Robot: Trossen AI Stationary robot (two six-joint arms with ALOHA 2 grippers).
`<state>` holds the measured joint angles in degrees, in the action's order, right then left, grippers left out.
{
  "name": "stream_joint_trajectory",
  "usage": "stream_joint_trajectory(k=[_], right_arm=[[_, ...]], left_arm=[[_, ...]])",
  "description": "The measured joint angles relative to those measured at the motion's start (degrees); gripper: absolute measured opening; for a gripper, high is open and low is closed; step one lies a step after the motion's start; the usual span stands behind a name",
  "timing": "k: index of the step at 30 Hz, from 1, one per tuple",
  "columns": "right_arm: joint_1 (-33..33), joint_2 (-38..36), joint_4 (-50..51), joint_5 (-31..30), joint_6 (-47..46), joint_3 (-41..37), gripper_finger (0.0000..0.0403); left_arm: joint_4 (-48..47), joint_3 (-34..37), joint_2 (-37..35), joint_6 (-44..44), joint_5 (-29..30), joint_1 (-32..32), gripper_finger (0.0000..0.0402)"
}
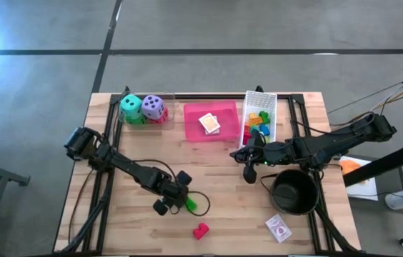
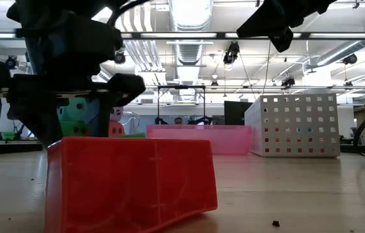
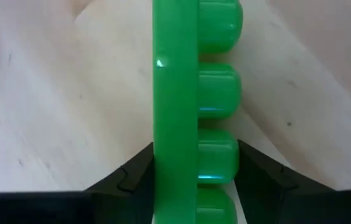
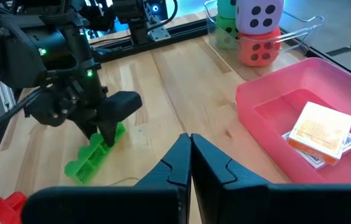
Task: Pick & Place Toys
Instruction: Put the large green game piece into the white bin
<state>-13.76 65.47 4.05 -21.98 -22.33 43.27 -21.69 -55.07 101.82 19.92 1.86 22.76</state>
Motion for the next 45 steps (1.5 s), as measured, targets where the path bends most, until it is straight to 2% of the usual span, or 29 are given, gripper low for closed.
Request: stream_joint_trajectory(k=[8, 13, 16, 21, 24, 28, 31, 35, 39, 41, 43, 45], right_arm=[[-0.12, 0.00, -0.21, -0.01, -0.15, 0.00, 0.0008], [-1.43, 2.67, -5.46, 0.01, 5.69, -0.07, 0.0008], [-1.77, 5.09, -11.00, 0.21, 10.38, -0.07, 0.0008], [-0.68, 8.41, -18.24, 0.29, 12.03, 0.17, 0.0008], [0.18, 9.64, -21.43, 4.28, 12.04, 0.20, 0.0008], [1.60, 12.39, -32.19, 14.44, 13.36, 0.22, 0.0016], [1.93, 15.36, -40.32, 19.31, 15.31, 0.22, 0.0047], [2.45, 19.66, -45.50, 19.10, 17.29, 1.45, 0.0115], [3.38, 24.77, -46.68, 18.59, 16.30, 6.20, 0.0192], [3.31, 26.89, -45.96, 15.15, 16.07, 9.23, 0.0225], [3.21, 28.64, -45.22, 9.25, 16.33, 12.72, 0.0251], [2.96, 29.53, -44.42, 7.28, 19.05, 14.30, 0.0270]], left_arm=[[-0.40, -0.20, -0.86, -19.99, 0.03, -0.02, 0.0170], [1.29, -0.02, -5.52, -26.13, 0.34, -0.02, 0.0170], [2.08, 0.04, -9.89, -28.48, 3.30, 0.02, 0.0170], [4.50, 1.78, -18.98, -30.42, 10.37, 0.04, 0.0170], [8.16, 4.26, -24.96, -30.90, 13.57, 0.07, 0.0170], [15.52, 9.78, -32.33, -30.54, 15.56, -0.10, 0.0170], [24.01, 14.27, -36.21, -30.26, 15.99, -0.82, 0.0170], [34.89, 18.38, -38.38, -28.35, 16.33, -2.37, 0.0170], [40.48, 18.85, -38.66, -25.80, 16.16, -4.34, 0.0170], [40.37, 18.38, -38.62, -25.72, 16.18, -5.46, 0.0170], [40.52, 18.29, -38.69, -25.72, 16.28, -6.17, 0.0170], [40.92, 18.29, -38.73, -25.72, 16.69, -6.32, 0.0170]])
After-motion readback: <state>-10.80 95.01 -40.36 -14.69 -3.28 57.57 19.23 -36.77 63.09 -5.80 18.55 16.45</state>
